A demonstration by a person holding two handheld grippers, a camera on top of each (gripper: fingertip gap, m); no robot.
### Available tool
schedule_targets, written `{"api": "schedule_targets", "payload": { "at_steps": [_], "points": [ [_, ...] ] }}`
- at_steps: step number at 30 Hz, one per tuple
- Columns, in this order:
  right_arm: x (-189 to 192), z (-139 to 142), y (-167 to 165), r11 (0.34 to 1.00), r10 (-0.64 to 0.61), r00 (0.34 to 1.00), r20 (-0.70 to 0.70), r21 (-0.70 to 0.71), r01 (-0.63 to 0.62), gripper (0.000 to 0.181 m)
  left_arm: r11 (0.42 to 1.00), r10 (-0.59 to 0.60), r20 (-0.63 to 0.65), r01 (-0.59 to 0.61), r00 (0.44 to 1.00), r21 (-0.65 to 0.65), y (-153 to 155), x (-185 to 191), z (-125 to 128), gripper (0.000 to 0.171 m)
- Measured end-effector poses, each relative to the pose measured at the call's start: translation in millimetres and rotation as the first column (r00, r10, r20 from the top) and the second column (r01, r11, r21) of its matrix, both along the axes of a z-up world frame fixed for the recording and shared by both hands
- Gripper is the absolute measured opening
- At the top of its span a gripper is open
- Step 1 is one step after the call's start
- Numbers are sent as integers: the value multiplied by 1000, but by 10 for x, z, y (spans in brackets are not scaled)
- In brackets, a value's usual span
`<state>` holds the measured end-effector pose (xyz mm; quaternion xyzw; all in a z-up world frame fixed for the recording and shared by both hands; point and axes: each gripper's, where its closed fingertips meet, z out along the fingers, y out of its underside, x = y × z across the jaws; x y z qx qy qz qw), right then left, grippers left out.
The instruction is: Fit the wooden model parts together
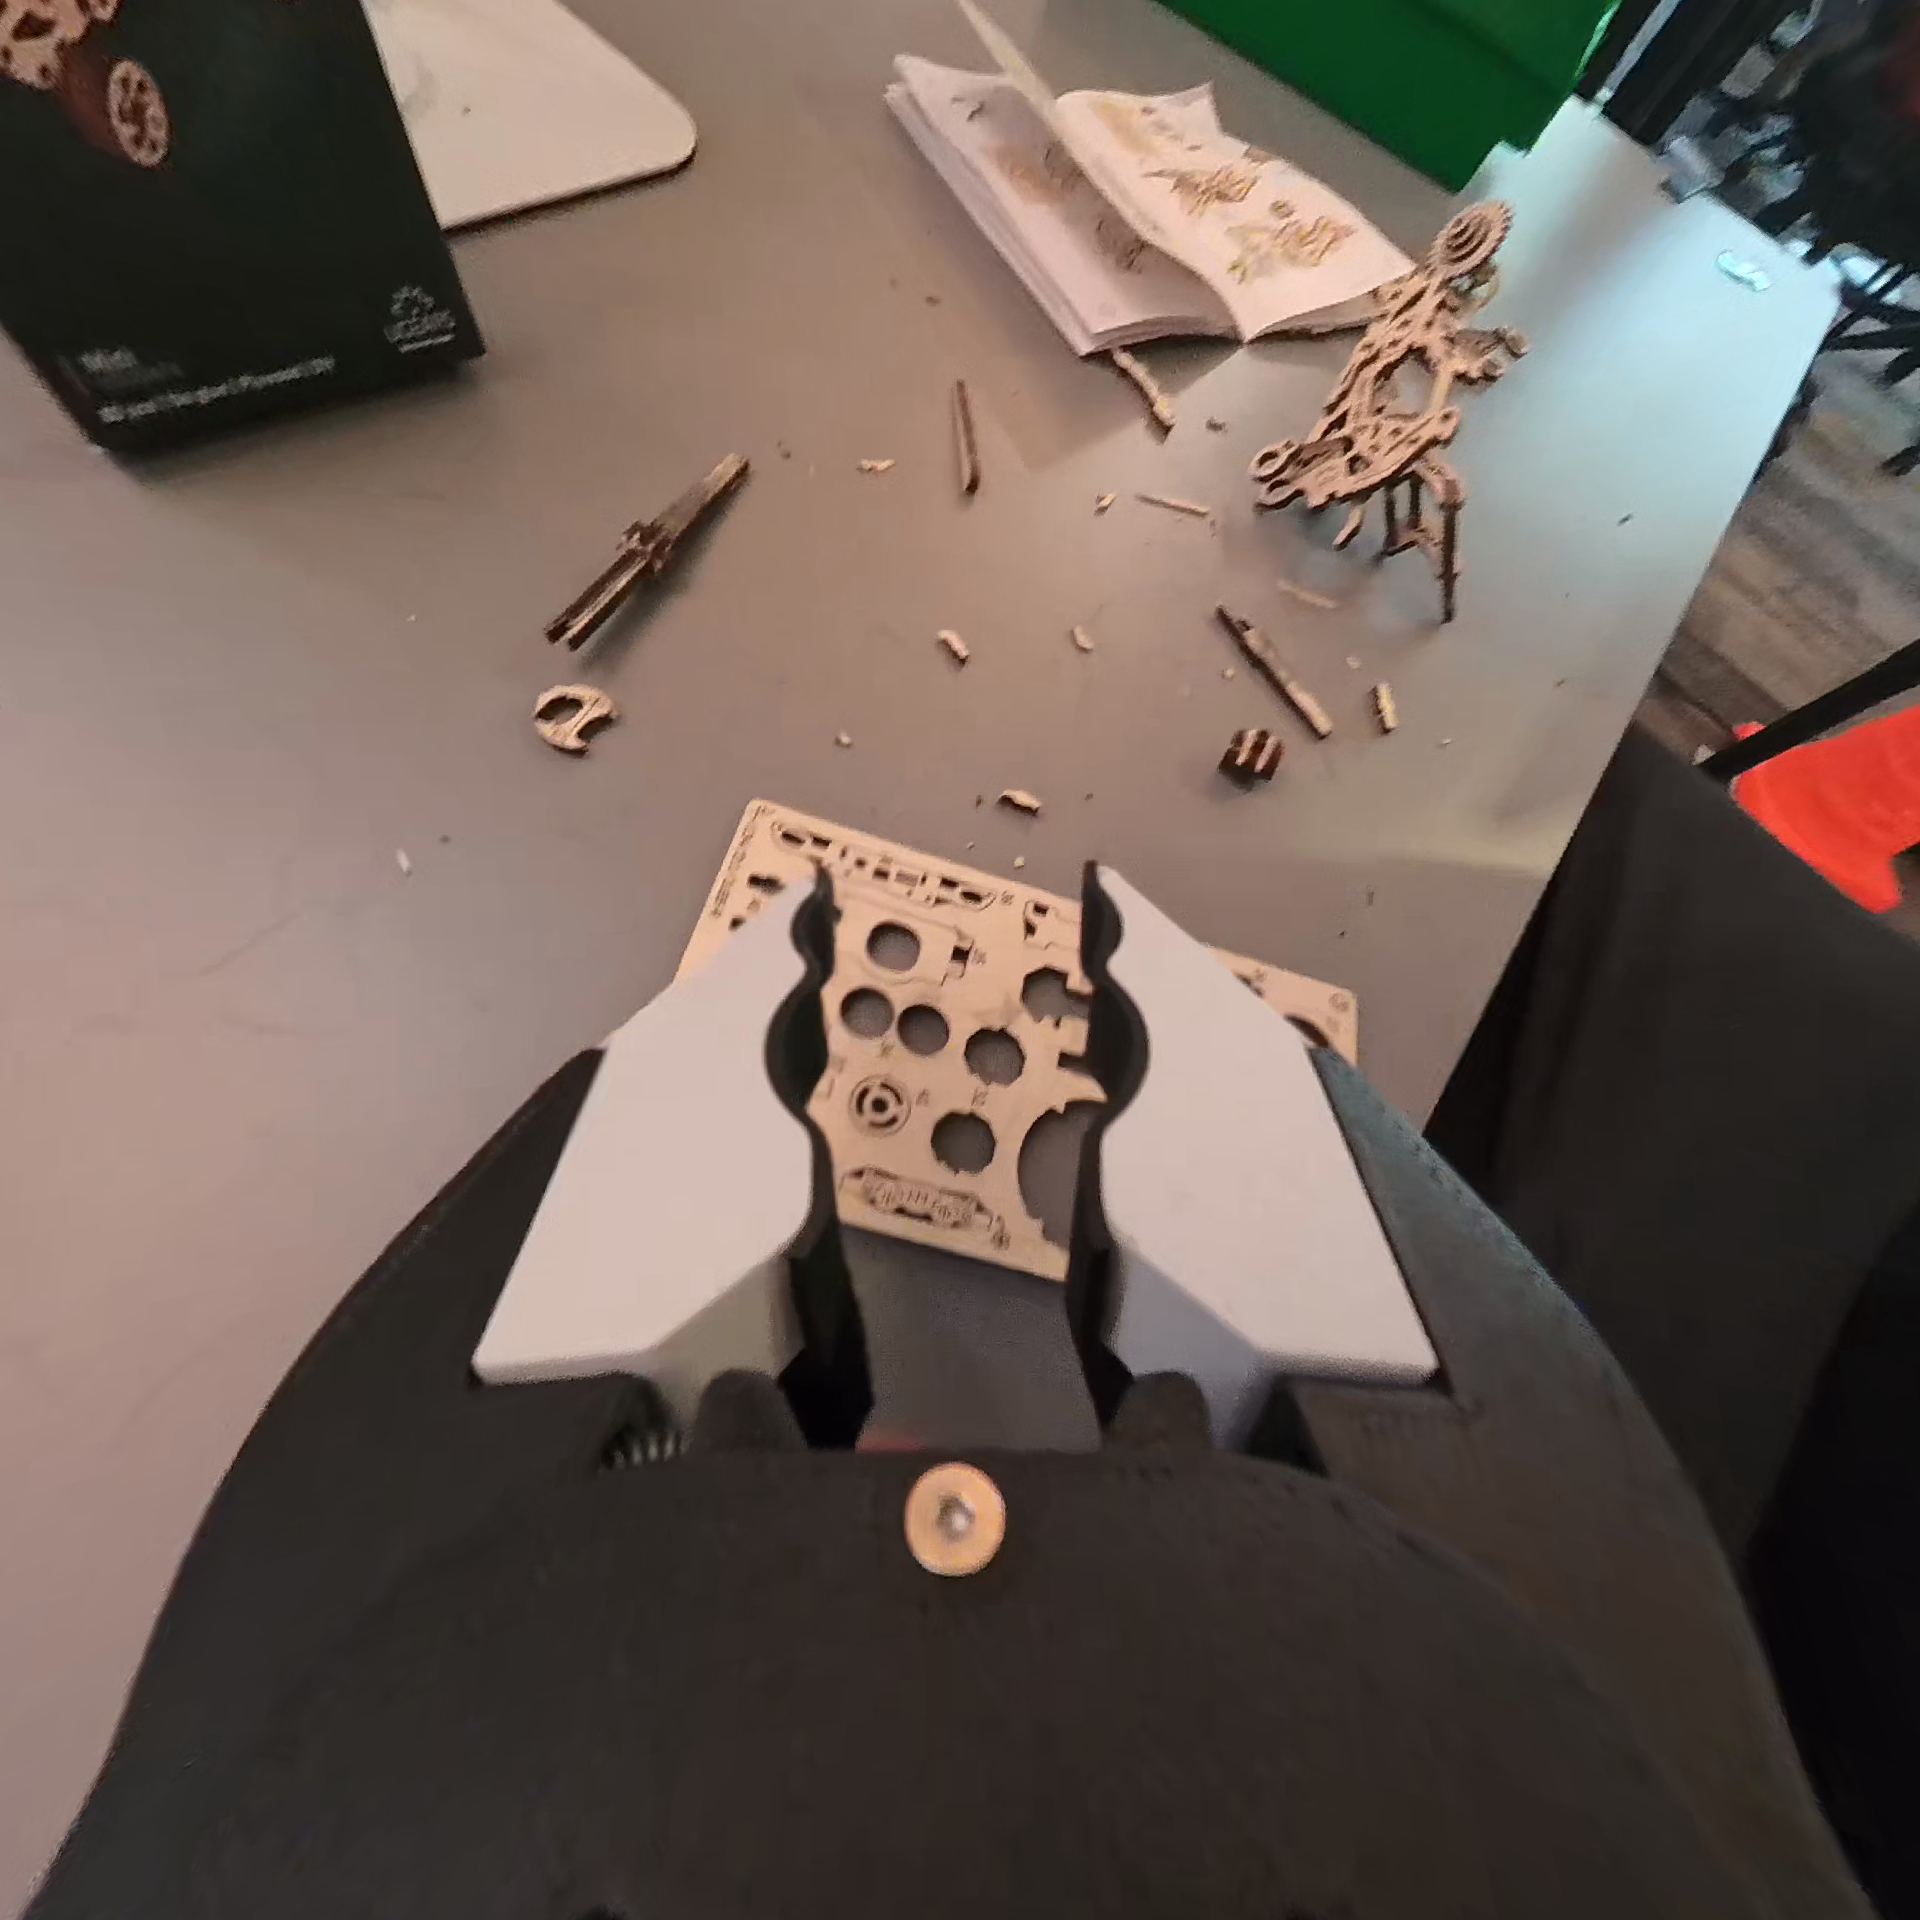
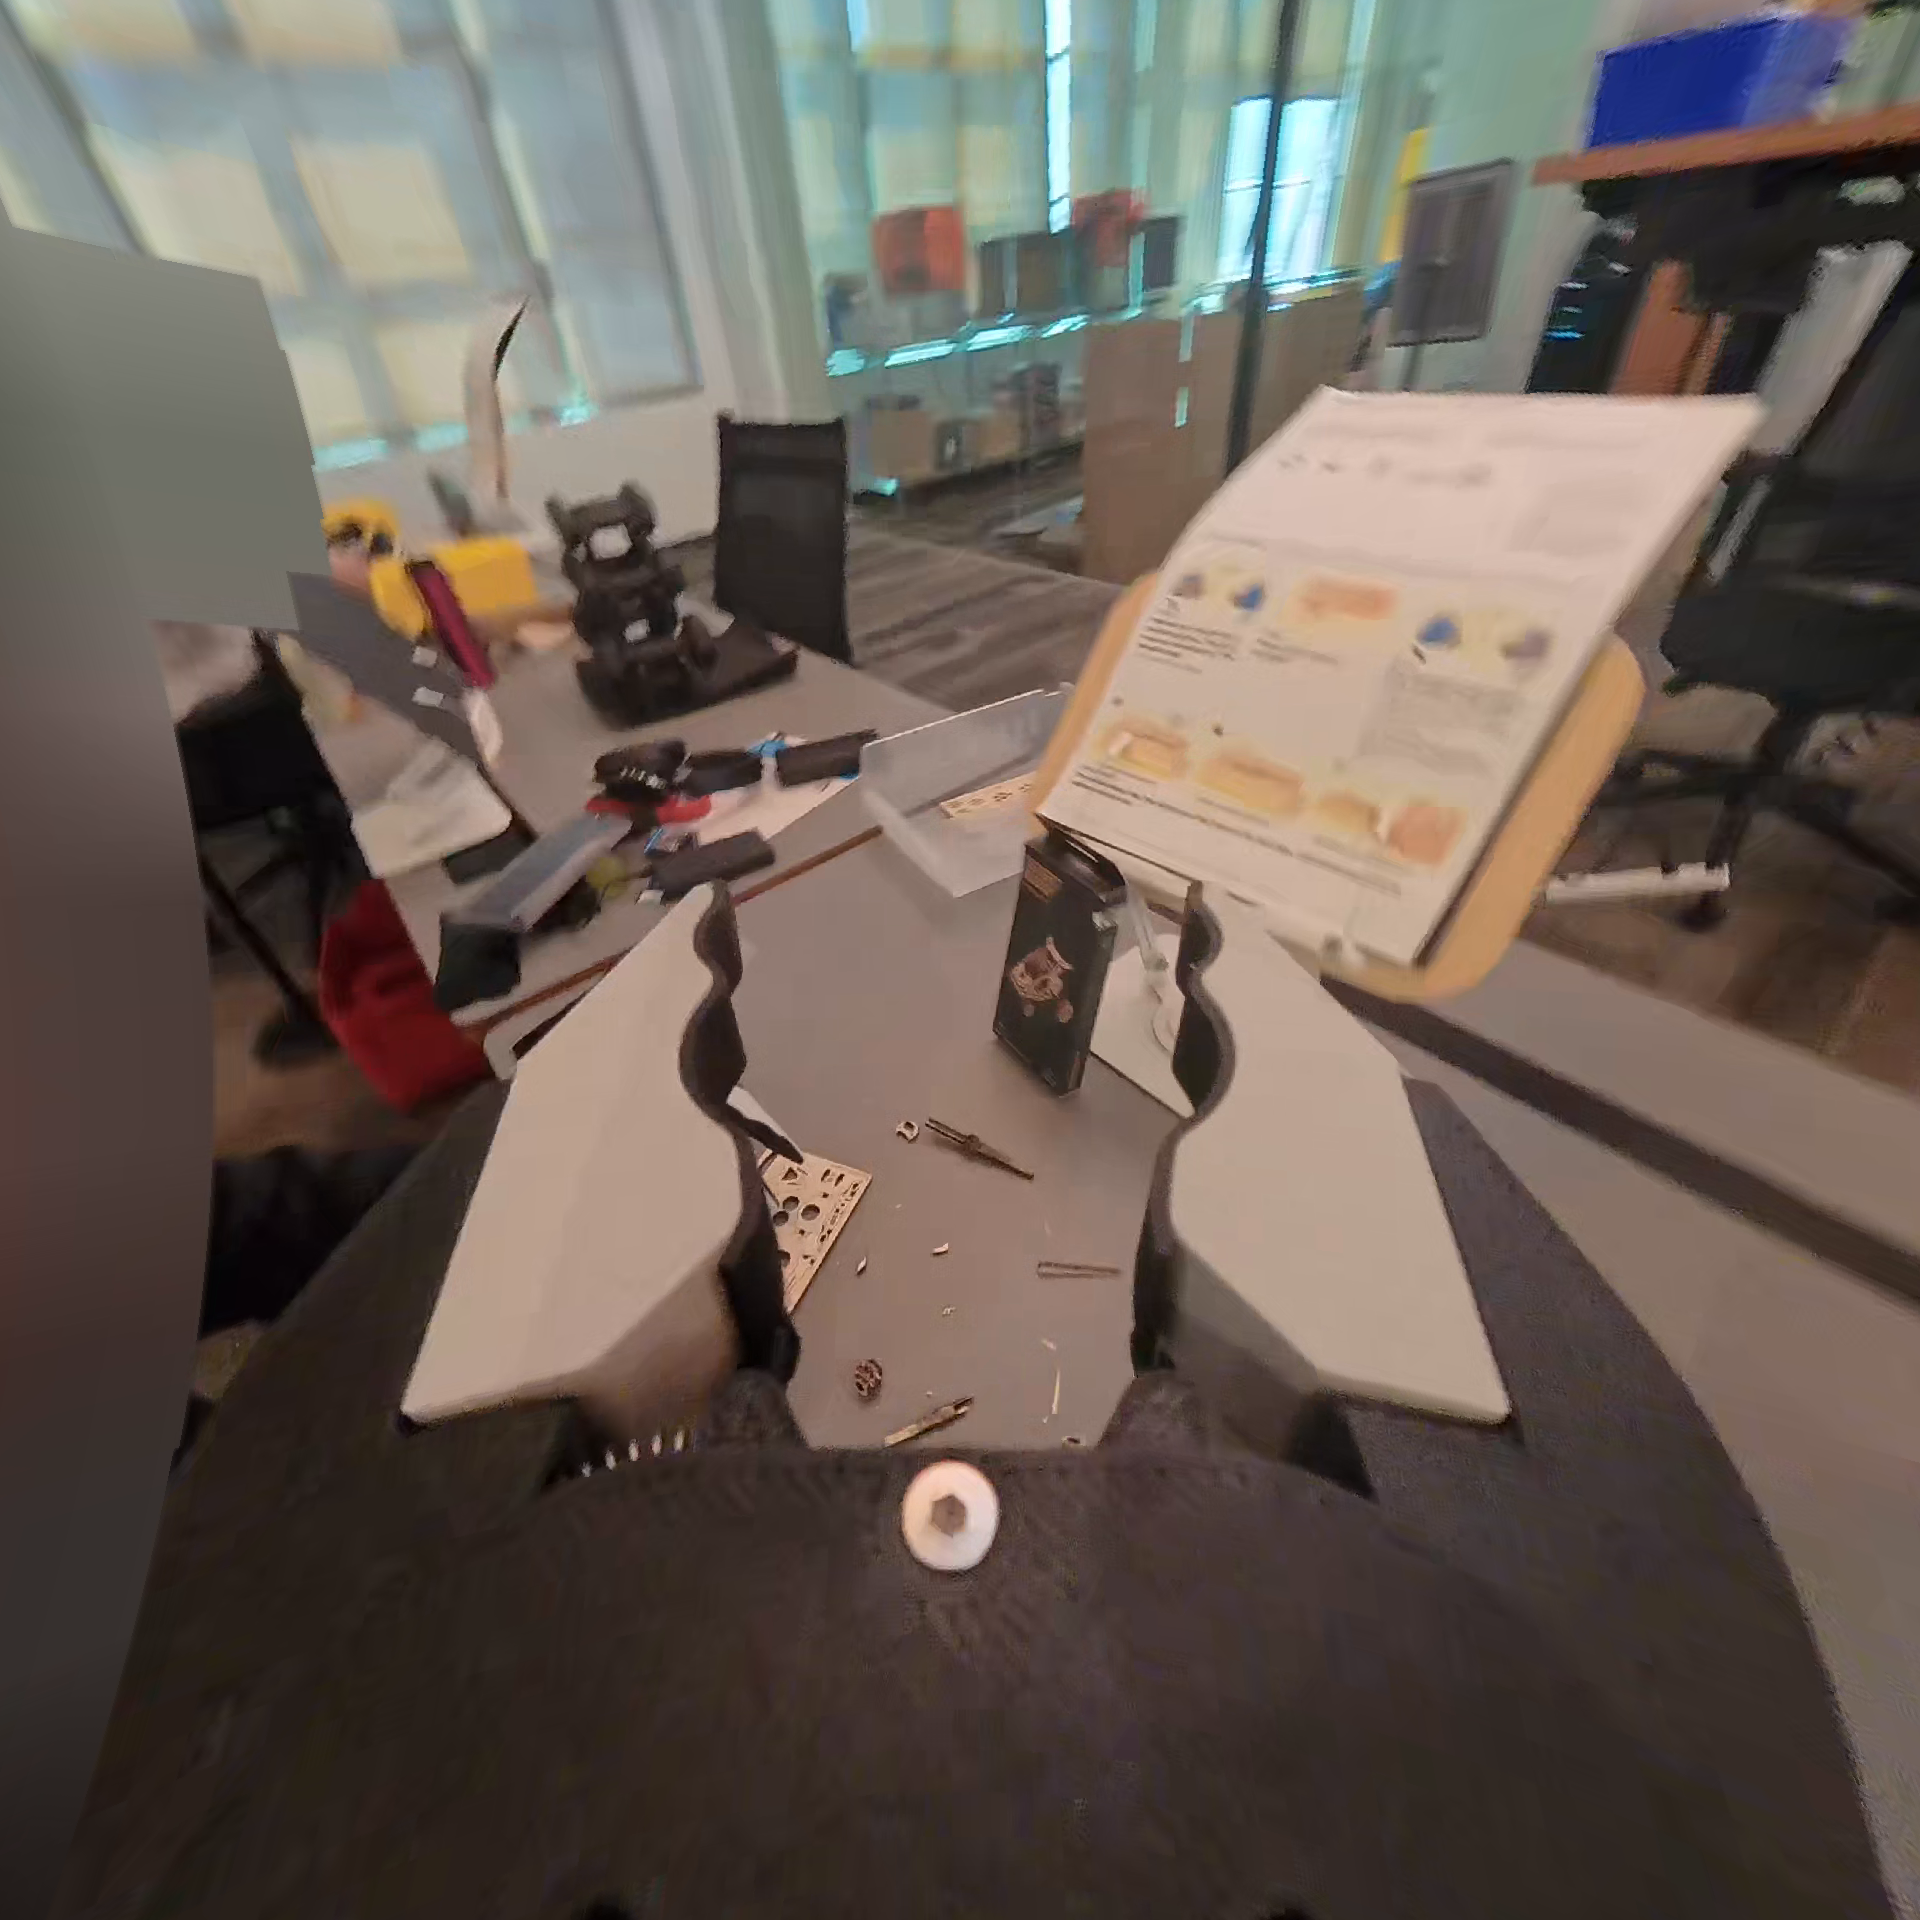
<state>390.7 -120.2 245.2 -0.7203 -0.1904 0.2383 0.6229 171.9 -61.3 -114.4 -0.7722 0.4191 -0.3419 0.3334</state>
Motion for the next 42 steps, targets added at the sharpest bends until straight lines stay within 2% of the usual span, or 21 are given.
{"api": "schedule_targets", "payload": {
  "at_steps": [3, 5, 8, 10, 13, 18, 22, 28, 32, 34, 42],
  "points": [
    [320, -758, -42, 988, -138, 990, -38, -72, 135, 69, 999, 29, -92, -30, 995, -12, -10, -151, -144, 61],
    [267, -1349, -122, 975, -154, 987, -43, -166, 145, 63, 998, 60, -141, -61, 988, -2, -6, -257, -227, 69],
    [-80, -2133, -276, 956, -115, 993, -21, -274, 105, 39, 991, 111, -163, -121, 980, -53, -18, -355, -331, 79],
    [-392, -2608, -396, 927, -62, 998, -22, -371, 50, 31, 982, 157, -142, -169, 977, -79, -26, -391, -328, 75],
    [-835, -3011, -518, 887, 34, 996, -77, -456, -65, 24, 964, 201, -86, -212, 976, -162, -77, -378, -285, 75],
    [-1209, -3282, -496, 836, 164, 986, 14, -532, -131, 36, 956, 241, -44, -245, 970, -162, -157, -418, -203, 70],
    [-1484, -3407, -478, 792, 223, 974, -28, -578, -198, 44, 945, 279, -35, -281, 960, -168, -274, -483, -202, 68],
    [-1662, -3509, -310, 798, 275, 959, 60, -571, -193, 35, 916, 327, -5, -318, 945, -244, -427, -471, -243, 71],
    [-1757, -3660, -363, 773, 326, 941, 91, -599, -210, 33, 902, 346, 36, -322, 937, -289, -457, -404, -264, 67],
    [-1754, -3708, -390, 767, 338, 935, 104, -607, -210, 25, 899, 352, 50, -322, 935, -298, -454, -383, -265, 65],
    [-1776, -3851, -457, 737, 382, 918, 105, -633, -235, 23, 896, 339, 91, -292, 936, -334, -451, -268, -262, 57]
  ]
}}
